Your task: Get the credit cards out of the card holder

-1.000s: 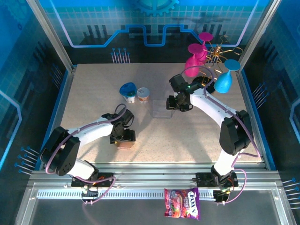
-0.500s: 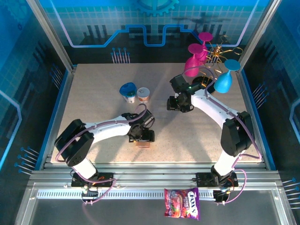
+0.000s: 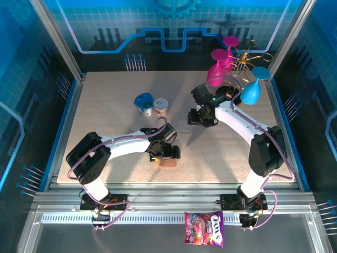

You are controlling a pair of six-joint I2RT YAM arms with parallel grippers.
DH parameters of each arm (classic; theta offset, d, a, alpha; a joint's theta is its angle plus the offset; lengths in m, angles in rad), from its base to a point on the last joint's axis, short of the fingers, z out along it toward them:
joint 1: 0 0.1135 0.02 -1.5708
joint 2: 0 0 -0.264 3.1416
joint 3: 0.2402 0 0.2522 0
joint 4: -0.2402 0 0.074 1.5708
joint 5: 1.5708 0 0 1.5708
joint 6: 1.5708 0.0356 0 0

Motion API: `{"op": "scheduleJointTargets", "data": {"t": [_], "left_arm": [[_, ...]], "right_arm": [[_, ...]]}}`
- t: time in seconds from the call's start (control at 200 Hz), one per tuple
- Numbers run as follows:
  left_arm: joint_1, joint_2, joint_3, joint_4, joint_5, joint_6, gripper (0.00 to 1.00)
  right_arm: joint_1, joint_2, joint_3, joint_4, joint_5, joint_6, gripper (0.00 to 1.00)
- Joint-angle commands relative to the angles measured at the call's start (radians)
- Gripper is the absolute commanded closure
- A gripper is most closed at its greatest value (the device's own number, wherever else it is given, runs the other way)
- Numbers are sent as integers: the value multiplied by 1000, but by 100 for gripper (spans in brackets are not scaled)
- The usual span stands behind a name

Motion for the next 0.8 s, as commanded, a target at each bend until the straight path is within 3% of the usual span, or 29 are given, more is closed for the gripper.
{"op": "scheduleJointTargets", "data": {"t": [0.0,0.305,0.605,0.79], "left_arm": [[-6,-49,-24,20,32,-27,10],[56,-195,-83,25,-25,-21,14],[264,-405,-331,264,168,-113,28],[353,-456,-385,275,213,-93,40]], "right_arm": [[19,-40,-21,-20,-17,5,47],[89,-56,-66,1,-81,27,48],[215,-37,-110,12,-89,99,50],[308,7,-109,8,-64,176,52]]}}
